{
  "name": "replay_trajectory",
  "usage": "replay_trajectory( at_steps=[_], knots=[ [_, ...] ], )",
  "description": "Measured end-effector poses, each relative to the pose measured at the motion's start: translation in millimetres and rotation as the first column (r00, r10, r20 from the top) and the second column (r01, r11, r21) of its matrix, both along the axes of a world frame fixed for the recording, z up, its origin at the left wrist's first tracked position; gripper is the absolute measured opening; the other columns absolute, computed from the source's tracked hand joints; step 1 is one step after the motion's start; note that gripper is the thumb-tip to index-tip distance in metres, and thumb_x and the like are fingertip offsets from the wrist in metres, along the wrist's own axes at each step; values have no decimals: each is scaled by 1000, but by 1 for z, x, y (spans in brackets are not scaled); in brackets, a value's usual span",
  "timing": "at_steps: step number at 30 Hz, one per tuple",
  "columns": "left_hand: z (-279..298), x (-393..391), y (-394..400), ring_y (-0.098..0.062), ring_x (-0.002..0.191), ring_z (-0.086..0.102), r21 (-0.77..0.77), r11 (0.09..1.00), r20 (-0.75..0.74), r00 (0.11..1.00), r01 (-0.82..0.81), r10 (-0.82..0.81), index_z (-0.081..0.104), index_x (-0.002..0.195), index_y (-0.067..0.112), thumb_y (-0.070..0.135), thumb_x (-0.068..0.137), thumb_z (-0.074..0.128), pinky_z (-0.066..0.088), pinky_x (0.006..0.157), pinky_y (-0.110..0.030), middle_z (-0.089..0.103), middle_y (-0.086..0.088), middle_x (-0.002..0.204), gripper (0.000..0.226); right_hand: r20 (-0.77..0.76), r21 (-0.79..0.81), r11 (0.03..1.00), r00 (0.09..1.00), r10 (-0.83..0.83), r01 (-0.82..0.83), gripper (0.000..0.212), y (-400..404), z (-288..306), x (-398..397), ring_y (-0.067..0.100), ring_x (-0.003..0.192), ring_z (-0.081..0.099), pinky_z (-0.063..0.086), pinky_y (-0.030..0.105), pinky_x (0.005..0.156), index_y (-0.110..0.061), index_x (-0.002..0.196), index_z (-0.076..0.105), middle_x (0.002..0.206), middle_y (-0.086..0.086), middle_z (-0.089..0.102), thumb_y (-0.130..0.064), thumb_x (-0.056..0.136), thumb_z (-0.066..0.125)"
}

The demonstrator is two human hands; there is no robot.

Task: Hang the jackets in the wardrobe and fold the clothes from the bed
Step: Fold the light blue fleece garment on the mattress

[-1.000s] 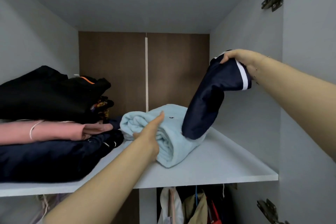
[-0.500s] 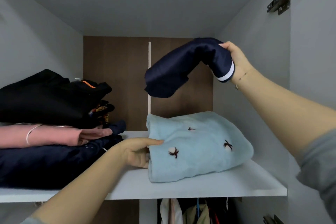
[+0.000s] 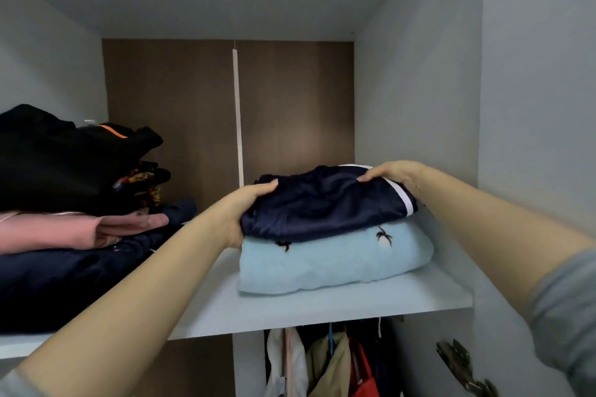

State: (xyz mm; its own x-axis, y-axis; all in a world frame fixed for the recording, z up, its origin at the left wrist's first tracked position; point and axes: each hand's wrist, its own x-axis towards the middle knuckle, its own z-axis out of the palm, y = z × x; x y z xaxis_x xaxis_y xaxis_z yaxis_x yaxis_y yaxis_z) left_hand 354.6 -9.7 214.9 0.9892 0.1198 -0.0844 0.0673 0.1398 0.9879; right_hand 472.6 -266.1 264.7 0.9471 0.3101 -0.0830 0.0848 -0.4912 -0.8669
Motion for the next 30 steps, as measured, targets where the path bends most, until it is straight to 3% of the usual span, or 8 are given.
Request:
replay_trajectory(
  at_steps=[7,10,13,17,21,23,25,30],
  knots=[
    [-30,4,-6,-26,41,64,97,979,-79,979,-178,186,69,74,0,20,87,67,51,36,-31,69,-15,58,24,64,-257,960,993,-96,109,60,-8,-22,-4,29,127,52,39,35,108,-6,138,49,140,12,53,-47,94,57],
    [-31,7,-11,-28,44,66,85,987,-86,985,-139,146,75,63,2,20,84,69,50,36,-32,71,-16,62,28,205,-370,911,972,-113,184,52,-13,-24,-9,28,130,48,36,32,105,-6,138,50,145,11,49,-43,100,48],
    [-26,6,-25,-29,52,69,79,996,-94,995,-39,46,71,82,2,21,80,70,55,44,-34,73,-17,71,19,350,-500,805,924,-151,321,49,-21,-17,-26,28,133,45,31,36,109,-11,139,49,146,9,48,-43,102,41],
    [-23,-4,-41,-26,53,70,111,994,-64,998,-17,24,70,86,4,29,86,70,54,42,-31,73,-15,70,25,475,-571,713,872,-118,407,38,-28,-17,-53,29,120,54,38,30,88,-9,130,55,134,12,57,-32,101,47],
    [-14,-18,-37,-29,118,57,376,918,70,991,-128,110,49,138,12,31,91,64,46,100,-39,59,-11,132,53,680,-399,731,714,-169,553,31,-29,-20,-95,31,104,60,48,31,82,-10,119,64,119,13,66,-20,92,53],
    [-8,-34,-38,-26,127,48,515,777,356,915,-362,190,41,143,17,21,91,60,42,105,-40,45,-7,144,55,730,-236,797,643,-232,556,29,-34,-22,-129,31,107,61,51,35,90,-14,114,69,115,10,69,-21,89,54],
    [-7,-61,-51,-14,124,47,472,777,568,818,-417,95,53,131,28,18,90,57,43,104,-40,47,1,139,42,668,13,887,656,-352,462,25,-45,-30,-170,29,98,66,53,40,88,-12,104,72,107,10,72,-21,88,55],
    [-37,-132,-109,-2,105,62,436,898,546,776,59,-316,65,106,33,15,91,59,49,92,-25,68,15,111,24,364,416,878,841,-401,238,26,-68,-81,-280,22,89,73,59,33,79,-9,108,70,104,8,75,-16,96,48]
  ],
)
